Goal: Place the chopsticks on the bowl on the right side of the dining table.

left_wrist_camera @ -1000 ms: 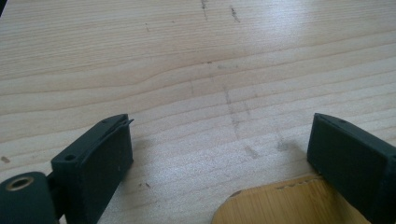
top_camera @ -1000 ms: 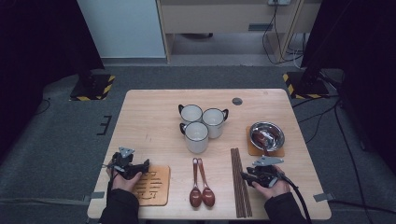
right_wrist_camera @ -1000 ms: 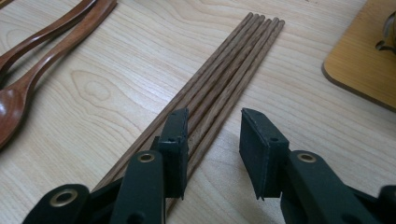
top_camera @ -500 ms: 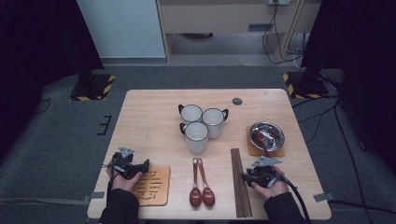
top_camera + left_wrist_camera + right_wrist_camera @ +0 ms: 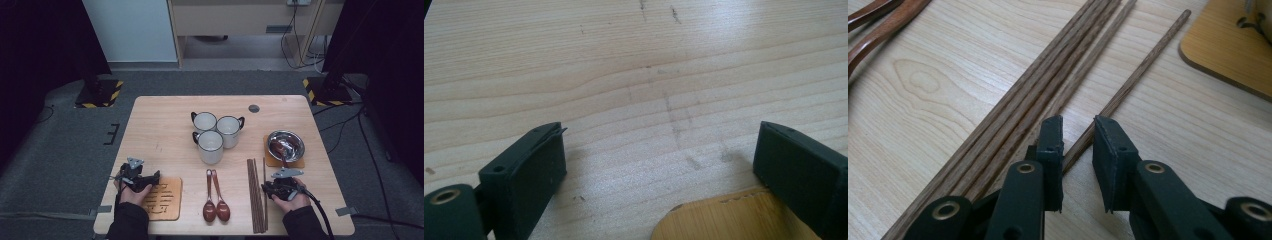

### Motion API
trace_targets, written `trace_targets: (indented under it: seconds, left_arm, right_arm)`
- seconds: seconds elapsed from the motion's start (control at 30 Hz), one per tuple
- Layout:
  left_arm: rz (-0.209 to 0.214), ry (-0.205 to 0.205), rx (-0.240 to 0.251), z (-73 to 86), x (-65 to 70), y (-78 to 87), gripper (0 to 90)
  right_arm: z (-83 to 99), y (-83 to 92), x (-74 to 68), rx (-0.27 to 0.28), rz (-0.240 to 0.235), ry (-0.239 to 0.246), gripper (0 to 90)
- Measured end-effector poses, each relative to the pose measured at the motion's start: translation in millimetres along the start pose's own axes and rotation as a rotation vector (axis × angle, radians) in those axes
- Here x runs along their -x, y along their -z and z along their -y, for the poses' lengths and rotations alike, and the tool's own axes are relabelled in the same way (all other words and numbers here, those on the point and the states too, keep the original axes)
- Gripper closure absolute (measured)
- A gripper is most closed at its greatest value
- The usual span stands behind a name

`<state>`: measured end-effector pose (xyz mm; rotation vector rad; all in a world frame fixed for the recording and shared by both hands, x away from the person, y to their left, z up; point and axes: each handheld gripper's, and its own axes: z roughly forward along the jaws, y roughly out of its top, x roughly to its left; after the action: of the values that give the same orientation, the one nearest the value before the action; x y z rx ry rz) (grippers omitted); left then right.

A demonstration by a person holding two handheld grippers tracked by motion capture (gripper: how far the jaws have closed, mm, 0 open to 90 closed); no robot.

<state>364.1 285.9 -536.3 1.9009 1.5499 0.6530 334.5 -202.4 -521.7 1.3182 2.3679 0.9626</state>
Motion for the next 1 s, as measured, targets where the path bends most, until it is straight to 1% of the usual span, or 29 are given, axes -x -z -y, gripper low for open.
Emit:
trace_targets:
  seconds: [0.1, 0.27, 0.4, 0.5, 0.53, 0.8, 1.0]
  left_arm:
    - [0.0, 0.0, 0.0, 0.0, 0.0, 0.0, 5.7]
    - [0.0, 0.0, 0.0, 0.0, 0.0, 0.0, 5.7]
    - [0.0, 0.0, 0.0, 0.0, 0.0, 0.0, 5.7]
    - [0.0, 0.0, 0.0, 0.0, 0.0, 0.0, 5.7]
    - [0.0, 0.0, 0.0, 0.0, 0.0, 0.0, 5.7]
    - [0.0, 0.0, 0.0, 0.0, 0.0, 0.0, 5.7]
    - [0.0, 0.0, 0.0, 0.0, 0.0, 0.0, 5.7]
  right_arm:
    - [0.4, 1.2, 1.3, -0.007, 0.004, -0.013, 76.3]
    - [0.7, 2.5, 3.8, -0.011, 0.006, -0.021, 78.7]
    - [0.9, 4.2, 6.0, -0.02, 0.003, -0.016, 81.8]
    - [1.6, 4.9, 8.8, -0.019, 0.006, -0.016, 82.7]
    - [1.7, 5.4, 9.2, -0.022, 0.006, -0.027, 83.0]
    - [2.8, 8.8, 17.3, -0.027, 0.013, -0.041, 84.2]
    - [3.0, 12.3, 22.6, -0.026, 0.027, -0.037, 84.7]
